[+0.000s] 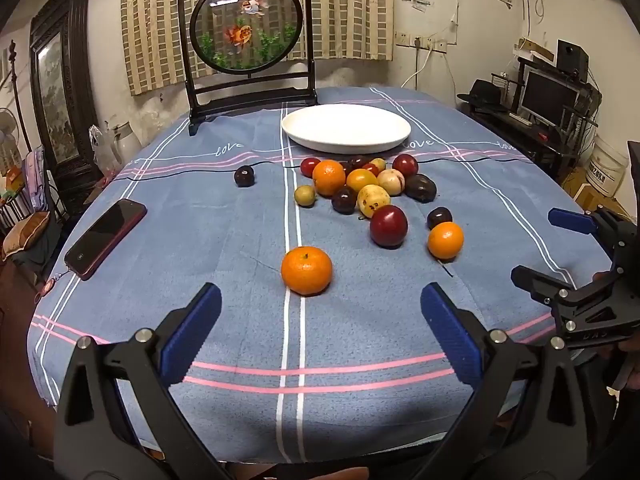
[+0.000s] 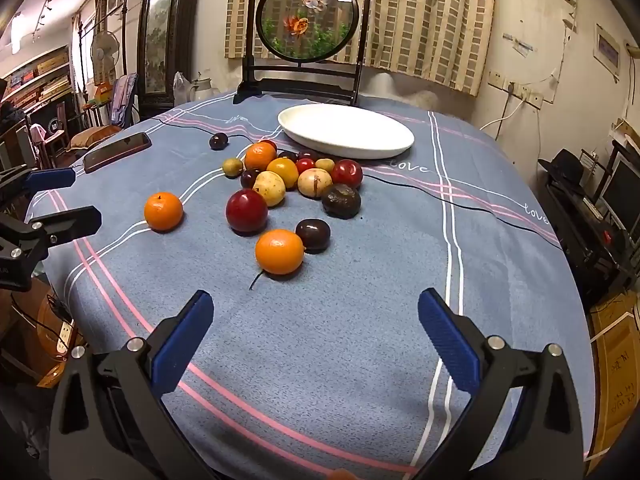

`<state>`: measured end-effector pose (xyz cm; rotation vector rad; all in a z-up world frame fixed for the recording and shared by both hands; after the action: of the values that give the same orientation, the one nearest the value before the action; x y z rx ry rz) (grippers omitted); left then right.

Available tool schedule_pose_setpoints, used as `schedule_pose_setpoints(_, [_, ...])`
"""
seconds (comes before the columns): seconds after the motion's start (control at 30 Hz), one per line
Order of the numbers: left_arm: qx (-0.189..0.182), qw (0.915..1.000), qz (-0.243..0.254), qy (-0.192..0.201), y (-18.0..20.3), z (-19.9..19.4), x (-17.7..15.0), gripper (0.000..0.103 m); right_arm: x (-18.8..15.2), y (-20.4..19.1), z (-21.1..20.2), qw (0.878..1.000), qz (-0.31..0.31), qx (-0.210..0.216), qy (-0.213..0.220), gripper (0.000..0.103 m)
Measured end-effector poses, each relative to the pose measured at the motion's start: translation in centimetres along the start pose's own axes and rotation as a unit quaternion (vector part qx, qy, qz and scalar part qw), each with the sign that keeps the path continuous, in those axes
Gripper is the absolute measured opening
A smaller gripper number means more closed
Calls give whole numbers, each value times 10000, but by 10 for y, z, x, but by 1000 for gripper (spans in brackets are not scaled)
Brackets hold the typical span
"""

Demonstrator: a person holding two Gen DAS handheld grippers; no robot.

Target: Organize fruits

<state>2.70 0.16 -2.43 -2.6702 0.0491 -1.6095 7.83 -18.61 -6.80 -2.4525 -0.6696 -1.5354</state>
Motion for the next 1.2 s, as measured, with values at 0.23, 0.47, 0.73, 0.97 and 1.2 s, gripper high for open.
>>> schedule_pose_setpoints(0.23, [2, 10000, 0, 2, 0, 1, 0, 101, 0, -2, 3, 10000, 4, 1, -10, 102])
schedule_pose_setpoints(0.47, [0, 10000, 7, 0, 0, 1, 0, 101, -1, -1, 3, 10000, -4, 27, -10, 102])
schedule_pose_setpoints(0.73, [5, 10000, 13, -8, 1, 1, 0, 101, -2, -2, 4, 10000, 2, 31, -13, 102])
schedule_pose_setpoints(0.97, [2, 10000, 11, -9, 1, 1, 0, 101, -2, -2, 5, 10000, 6, 37, -19, 102])
schedule_pose_setpoints(1.2, [0, 10000, 19, -14, 0, 2, -1, 101, -2, -3, 5, 10000, 8, 39, -26, 102])
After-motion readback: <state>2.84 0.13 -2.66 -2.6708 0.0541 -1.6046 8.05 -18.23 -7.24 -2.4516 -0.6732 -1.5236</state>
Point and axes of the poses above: each gripper's, at about its wrist camera, not at the fingertips, and z roughly the way its jaws point, y to its right, x to its top, the point moved 3 cm from there along z, roughly the way its jaws point, and after that the axes turned 12 degrees about y, right-handed, at the moved point
